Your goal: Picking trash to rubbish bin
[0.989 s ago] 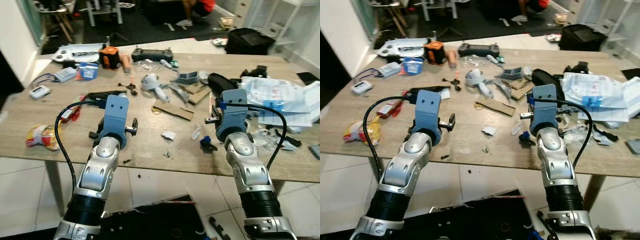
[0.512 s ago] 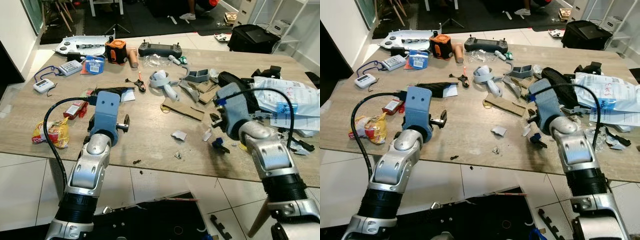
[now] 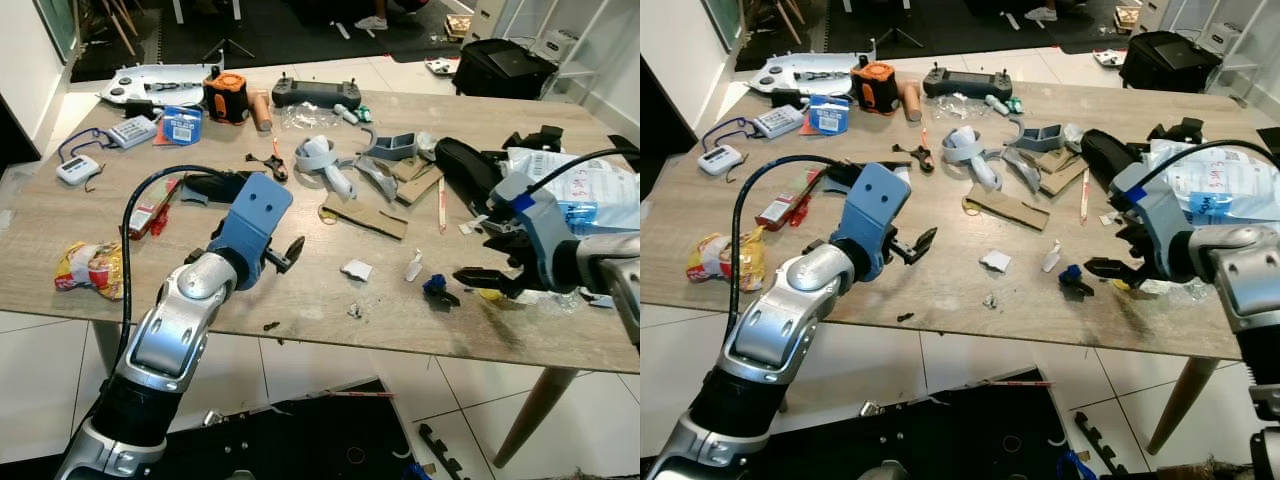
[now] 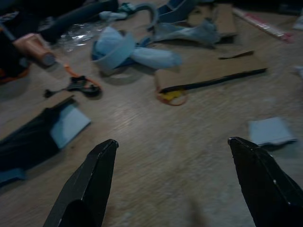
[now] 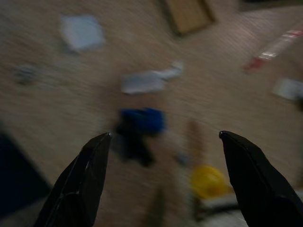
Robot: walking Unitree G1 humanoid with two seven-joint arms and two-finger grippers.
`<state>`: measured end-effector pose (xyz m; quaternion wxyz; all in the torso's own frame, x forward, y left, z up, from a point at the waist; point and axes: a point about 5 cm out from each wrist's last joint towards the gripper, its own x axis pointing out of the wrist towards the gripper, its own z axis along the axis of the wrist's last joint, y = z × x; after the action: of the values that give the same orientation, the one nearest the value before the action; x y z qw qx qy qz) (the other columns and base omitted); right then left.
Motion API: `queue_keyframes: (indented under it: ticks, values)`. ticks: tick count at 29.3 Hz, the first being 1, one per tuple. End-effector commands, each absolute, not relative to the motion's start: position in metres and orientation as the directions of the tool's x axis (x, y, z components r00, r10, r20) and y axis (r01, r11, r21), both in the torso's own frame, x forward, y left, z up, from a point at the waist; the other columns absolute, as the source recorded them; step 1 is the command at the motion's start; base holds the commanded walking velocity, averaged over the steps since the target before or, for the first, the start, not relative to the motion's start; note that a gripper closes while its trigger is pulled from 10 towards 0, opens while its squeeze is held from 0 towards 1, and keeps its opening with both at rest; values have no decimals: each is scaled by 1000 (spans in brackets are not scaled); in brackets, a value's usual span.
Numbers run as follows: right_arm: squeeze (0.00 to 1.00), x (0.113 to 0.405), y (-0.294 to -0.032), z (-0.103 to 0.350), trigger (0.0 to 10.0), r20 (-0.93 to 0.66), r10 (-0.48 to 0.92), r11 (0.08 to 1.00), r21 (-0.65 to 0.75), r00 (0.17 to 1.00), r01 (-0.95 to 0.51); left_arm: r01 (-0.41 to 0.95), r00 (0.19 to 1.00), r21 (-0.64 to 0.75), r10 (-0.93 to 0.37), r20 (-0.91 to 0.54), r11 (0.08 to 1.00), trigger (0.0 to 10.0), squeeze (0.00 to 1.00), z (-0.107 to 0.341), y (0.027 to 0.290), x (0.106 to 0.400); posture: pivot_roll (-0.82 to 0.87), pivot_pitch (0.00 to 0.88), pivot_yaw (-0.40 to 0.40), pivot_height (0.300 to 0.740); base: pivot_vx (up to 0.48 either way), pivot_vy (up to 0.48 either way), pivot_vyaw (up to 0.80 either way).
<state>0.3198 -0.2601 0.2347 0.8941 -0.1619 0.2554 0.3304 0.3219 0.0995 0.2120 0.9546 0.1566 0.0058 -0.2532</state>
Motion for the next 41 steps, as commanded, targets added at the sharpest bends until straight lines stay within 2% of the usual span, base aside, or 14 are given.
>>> queue_keyframes:
  ticks: [1,3,4,5,6,7,8,13,14,15,16,20,25,41]
  values:
    - [0,316,-256,234,10000,-547,571,707,-52,612,-706,517,854,286,-511,-102,807,10000,0,212,94,319,115,166,11,740,0,0,0]
    - [0,312,-254,231,10000,-564,609,663,-24,558,-748,535,842,285,-530,-102,795,10000,0,215,92,318,129,162,4,740,0,0,0]
    - [153,310,-253,229,10000,-570,626,644,-7,532,-765,540,839,282,-535,-99,793,10000,0,216,92,317,132,162,3,740,0,0,0]
    - [153,310,-253,229,10000,-570,626,644,-7,532,-765,540,839,282,-535,-99,793,10000,0,216,92,317,132,162,3,740,0,0,0]
    - [796,309,-251,229,10000,-569,646,627,15,510,-779,542,837,284,-539,-96,791,10000,0,218,91,317,133,161,1,740,0,0,0]
    - [796,309,-251,229,10000,-569,646,627,15,510,-779,542,837,284,-539,-96,791,10000,0,218,91,317,133,161,1,740,0,0,0]
    - [1000,307,-248,228,10000,-568,667,610,44,482,-792,550,831,278,-547,-96,787,10000,0,219,90,316,133,161,1,740,0,0,0]
    - [1000,305,-248,218,10000,-655,610,586,-7,447,-810,564,822,287,-559,-107,774,10000,0,217,88,313,141,162,-1,740,0,0,0]
    - [898,307,-251,213,10000,-687,562,592,-54,460,-804,562,823,289,-557,-107,775,10000,0,217,88,312,143,161,-11,740,0,0,0]
    - [243,310,-252,207,10000,-709,513,615,-90,485,-783,556,827,295,-554,-99,777,10000,0,217,87,311,145,157,-15,740,0,0,0]
    - [0,312,-250,201,10000,-721,485,624,-111,495,-773,566,818,292,-569,-83,771,10000,0,219,84,309,145,157,-15,740,0,0,0]
    - [0,313,-246,194,10000,-725,471,629,-122,502,-767,599,790,287,-611,-55,748,10000,0,222,79,303,149,151,-13,740,0,0,0]
    - [0,319,-240,186,10000,-715,475,641,-120,514,-758,752,636,198,-771,29,628,10000,0,232,54,286,160,140,-10,740,0,0,0]
    - [0,340,-230,188,10000,-658,452,668,-197,602,-718,773,607,246,-794,-20,585,10000,0,226,37,288,173,126,-21,740,0,0,0]
